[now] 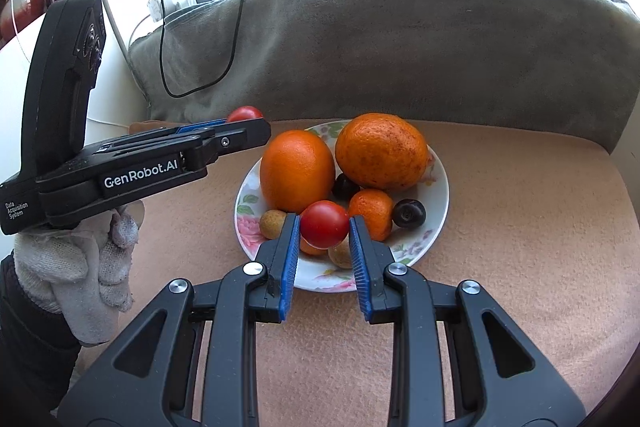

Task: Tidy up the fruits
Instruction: 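Carry both tomatoes over the white plate with both tools, then open the left tool to set the large tomato down while the right tool releases the cherry tomato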

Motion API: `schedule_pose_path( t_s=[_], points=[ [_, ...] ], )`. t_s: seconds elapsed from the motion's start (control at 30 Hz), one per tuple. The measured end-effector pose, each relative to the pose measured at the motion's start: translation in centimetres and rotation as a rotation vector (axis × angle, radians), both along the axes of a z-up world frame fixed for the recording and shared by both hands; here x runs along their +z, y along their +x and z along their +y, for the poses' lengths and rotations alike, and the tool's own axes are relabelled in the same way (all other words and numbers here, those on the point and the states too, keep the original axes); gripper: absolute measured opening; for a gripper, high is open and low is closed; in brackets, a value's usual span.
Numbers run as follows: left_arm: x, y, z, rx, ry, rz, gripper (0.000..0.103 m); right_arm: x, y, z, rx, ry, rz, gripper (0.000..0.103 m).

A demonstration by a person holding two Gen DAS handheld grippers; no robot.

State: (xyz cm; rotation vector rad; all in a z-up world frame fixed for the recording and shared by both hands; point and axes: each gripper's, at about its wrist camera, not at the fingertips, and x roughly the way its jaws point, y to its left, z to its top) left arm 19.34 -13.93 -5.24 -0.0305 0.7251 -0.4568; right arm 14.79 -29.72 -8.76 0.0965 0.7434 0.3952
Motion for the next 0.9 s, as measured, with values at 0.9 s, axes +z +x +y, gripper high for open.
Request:
schedule_pose_path(
  t_s=[0.9],
  points=[
    [0.0, 2.7, -2.7, -0.045, -0.011, 0.023, 0.038, -1.0, 1.8, 0.6, 0.017, 0.009, 0.012, 0.037]
  ],
)
